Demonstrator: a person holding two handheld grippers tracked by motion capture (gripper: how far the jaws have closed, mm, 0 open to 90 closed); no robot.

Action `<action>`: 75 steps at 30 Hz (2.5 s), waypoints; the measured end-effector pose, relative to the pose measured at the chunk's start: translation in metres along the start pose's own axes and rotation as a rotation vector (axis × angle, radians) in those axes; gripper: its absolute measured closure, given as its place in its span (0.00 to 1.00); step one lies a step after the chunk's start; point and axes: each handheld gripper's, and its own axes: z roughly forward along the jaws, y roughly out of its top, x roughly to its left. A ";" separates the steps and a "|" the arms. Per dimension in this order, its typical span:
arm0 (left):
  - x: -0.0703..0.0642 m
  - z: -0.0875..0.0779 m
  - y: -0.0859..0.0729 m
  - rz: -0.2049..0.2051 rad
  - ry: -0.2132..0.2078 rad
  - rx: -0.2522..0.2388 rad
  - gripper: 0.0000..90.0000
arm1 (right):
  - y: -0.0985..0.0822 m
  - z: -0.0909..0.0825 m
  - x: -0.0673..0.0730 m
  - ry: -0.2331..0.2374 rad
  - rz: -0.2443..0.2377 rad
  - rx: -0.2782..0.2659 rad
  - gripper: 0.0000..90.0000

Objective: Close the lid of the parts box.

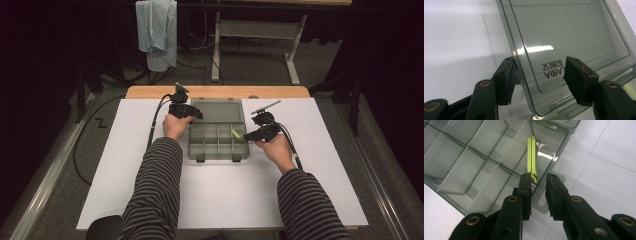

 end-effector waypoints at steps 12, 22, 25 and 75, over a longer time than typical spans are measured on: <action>-0.005 -0.010 0.001 0.043 0.011 -0.030 0.52 | 0.001 0.000 0.000 0.002 0.005 0.006 0.86; -0.011 -0.021 0.001 0.097 0.032 -0.058 0.55 | 0.001 0.000 0.000 -0.001 0.005 0.011 0.86; -0.013 -0.024 0.000 0.115 0.039 -0.065 0.56 | 0.002 0.000 0.000 -0.002 0.005 0.014 0.86; -0.040 -0.056 -0.022 0.316 0.150 -0.117 0.69 | 0.003 0.000 0.002 -0.013 0.004 0.021 0.86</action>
